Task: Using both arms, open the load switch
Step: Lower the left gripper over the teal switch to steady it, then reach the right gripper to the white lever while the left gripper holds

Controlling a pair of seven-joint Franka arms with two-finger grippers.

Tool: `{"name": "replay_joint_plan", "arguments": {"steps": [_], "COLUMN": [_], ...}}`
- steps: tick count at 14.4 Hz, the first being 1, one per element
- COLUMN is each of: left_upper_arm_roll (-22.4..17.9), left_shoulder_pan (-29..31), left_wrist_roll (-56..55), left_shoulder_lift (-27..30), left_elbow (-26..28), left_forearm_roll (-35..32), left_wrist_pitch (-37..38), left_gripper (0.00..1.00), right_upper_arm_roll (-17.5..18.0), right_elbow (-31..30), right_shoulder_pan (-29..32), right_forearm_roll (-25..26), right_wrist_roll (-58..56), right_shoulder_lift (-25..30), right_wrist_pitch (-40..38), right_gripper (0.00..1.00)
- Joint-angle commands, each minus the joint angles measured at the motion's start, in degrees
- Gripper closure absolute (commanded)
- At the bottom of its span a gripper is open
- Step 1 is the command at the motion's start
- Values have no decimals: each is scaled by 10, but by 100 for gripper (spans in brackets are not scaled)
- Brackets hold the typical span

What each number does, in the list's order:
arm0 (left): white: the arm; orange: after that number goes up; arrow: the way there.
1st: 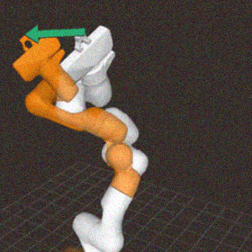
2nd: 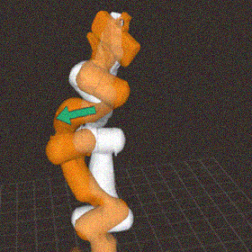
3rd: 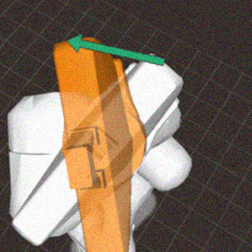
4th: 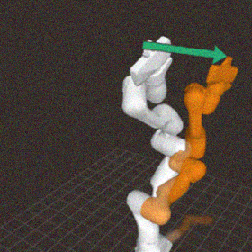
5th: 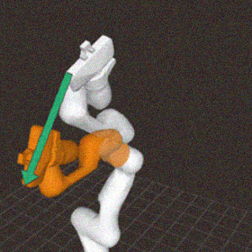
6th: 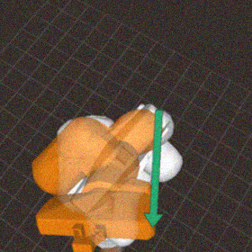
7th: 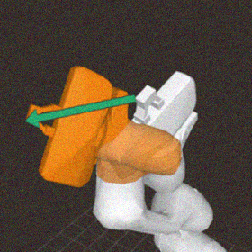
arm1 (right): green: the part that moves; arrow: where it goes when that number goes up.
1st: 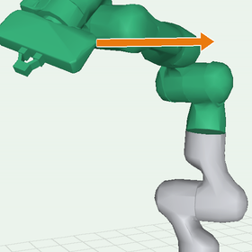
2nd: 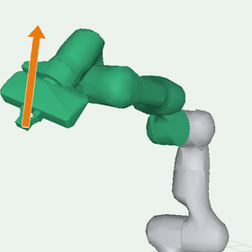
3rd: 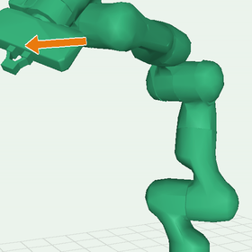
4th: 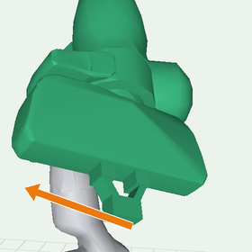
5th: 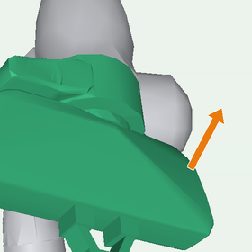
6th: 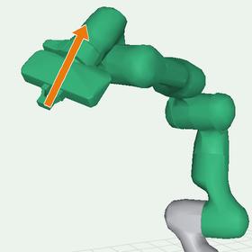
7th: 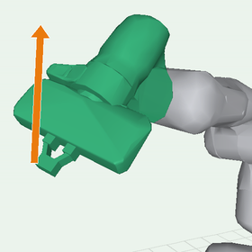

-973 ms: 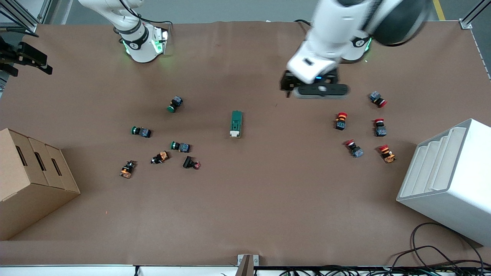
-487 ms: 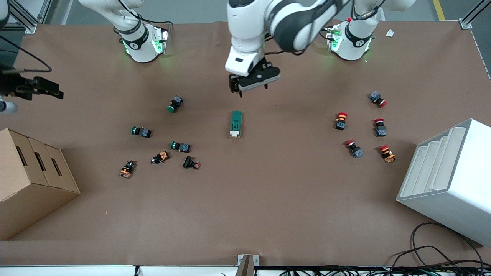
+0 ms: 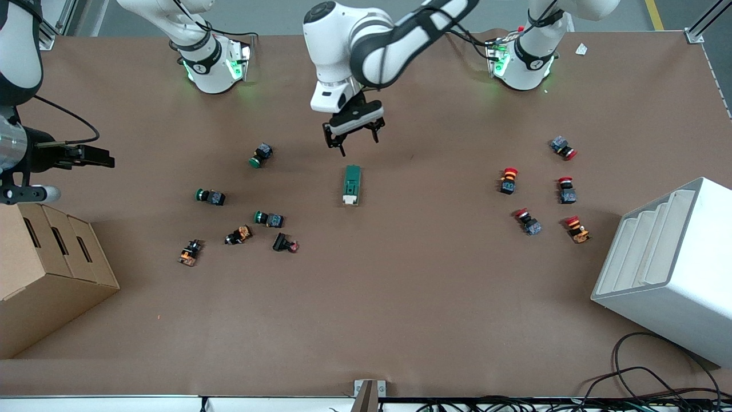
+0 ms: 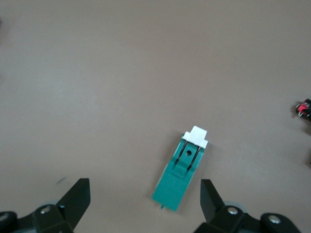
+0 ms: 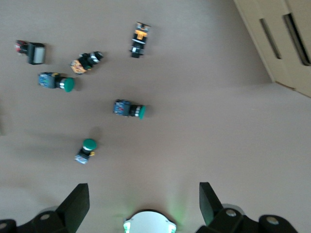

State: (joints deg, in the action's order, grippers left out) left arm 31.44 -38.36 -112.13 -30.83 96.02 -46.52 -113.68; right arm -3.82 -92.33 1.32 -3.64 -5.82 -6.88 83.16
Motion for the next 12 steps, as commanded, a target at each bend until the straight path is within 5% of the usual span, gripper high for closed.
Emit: {"name": "replay_joint_plan", "arguments": {"steps": [1,5,12], "left_upper_arm_roll": [-1,-1,-2], "left_shoulder_pan": [-29,-49,-61], "left_wrist_roll": [-105,-131,-248], "left_shoulder_lift": [-30,-51,-106], "left_elbow": [11,83,89], "left_forearm_roll": [-80,-184,-322], "left_wrist_pitch": [-8,-8,-20], "left_gripper": [0,0,0], "right_upper_arm_roll": [6,7,7], "right_elbow": [-29,-73,-56], "right_shoulder_pan": [3,-68,-289], "right_forearm_roll": [-33,-44,-45], "right_wrist_roll": [54,209,676], "right_shoulder_lift": [4,-2,-103], "right_wrist_pitch": [36,94,153], "right_gripper": [0,0,0]}}
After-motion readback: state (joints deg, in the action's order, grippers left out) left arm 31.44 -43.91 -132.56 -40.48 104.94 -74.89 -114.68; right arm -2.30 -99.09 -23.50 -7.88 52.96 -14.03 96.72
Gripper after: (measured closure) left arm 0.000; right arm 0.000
